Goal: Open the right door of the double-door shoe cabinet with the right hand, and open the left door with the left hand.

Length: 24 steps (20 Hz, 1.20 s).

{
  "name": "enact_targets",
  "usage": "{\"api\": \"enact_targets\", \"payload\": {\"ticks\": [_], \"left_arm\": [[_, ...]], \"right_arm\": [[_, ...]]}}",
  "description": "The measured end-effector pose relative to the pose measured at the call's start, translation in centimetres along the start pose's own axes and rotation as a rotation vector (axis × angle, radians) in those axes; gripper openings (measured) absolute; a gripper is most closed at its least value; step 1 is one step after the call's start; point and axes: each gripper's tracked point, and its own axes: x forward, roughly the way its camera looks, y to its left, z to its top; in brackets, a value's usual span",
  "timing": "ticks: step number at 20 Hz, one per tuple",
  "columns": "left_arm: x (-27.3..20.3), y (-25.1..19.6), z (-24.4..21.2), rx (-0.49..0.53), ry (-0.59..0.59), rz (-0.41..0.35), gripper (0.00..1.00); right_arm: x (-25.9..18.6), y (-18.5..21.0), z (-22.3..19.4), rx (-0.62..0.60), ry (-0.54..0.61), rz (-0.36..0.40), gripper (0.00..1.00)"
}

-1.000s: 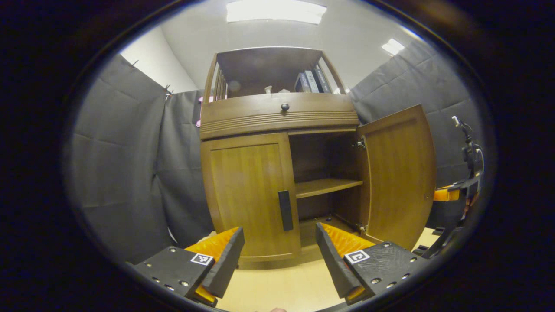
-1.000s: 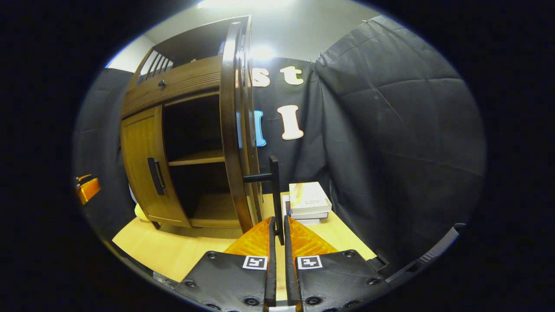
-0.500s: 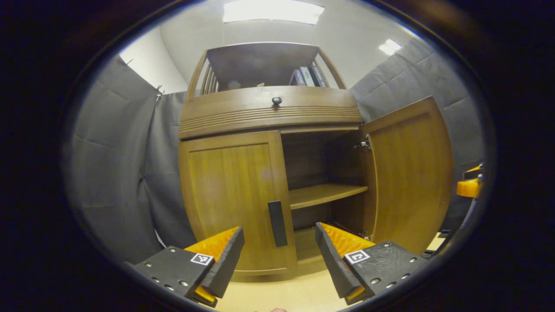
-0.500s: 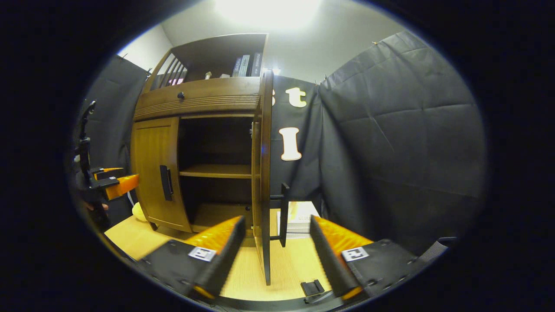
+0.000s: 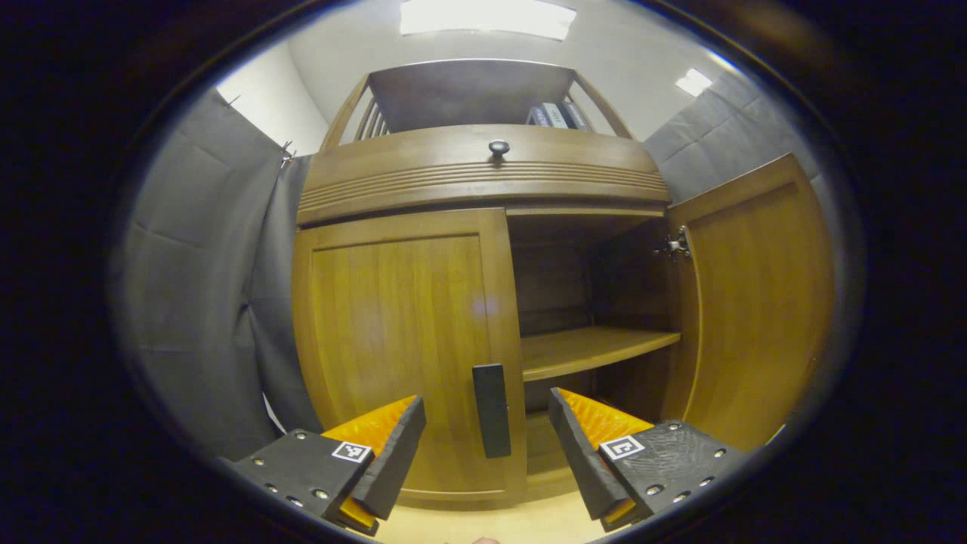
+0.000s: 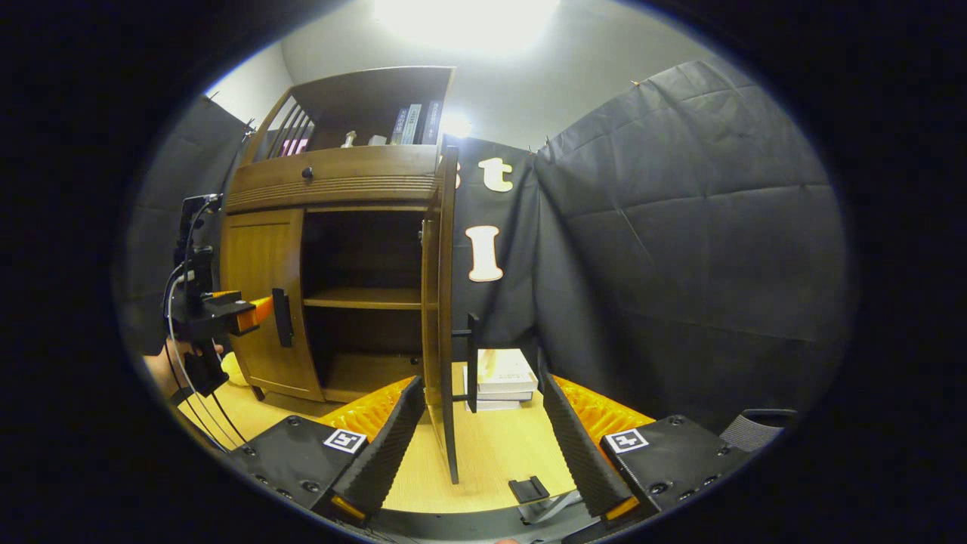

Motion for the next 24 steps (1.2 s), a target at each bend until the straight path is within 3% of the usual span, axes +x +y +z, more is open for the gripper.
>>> {"api": "enact_targets", "payload": {"ticks": [6,13,17,19,20,24], "left_arm": [[2.1,-0.5,-2.0,-0.07,0.028,0.004,0.96],[4.1,-0.8,-4.1,-0.036,0.083,0.03,0.96],[4.5,-1.6,-4.6,-0.043,0.084,0.012,0.75],[4.9,-1.8,-5.1,-0.044,0.089,0.004,0.75],[4.8,-0.8,-5.0,-0.032,0.085,0.055,0.68],[4.7,-0.7,-5.2,-0.063,0.099,0.043,0.44]], "right_arm": [[-0.8,-0.6,-0.5,0.013,0.022,-0.027,0.96],[-0.8,-0.7,-1.4,-0.014,0.053,-0.032,0.96],[-0.6,-0.7,-1.3,-0.015,0.05,-0.03,0.96],[-0.5,-0.5,-1.2,-0.018,0.046,-0.024,1.0],[-0.5,-0.5,-1.2,-0.02,0.047,-0.022,1.0],[-0.7,-0.3,-1.2,-0.02,0.045,-0.011,0.99]]}}
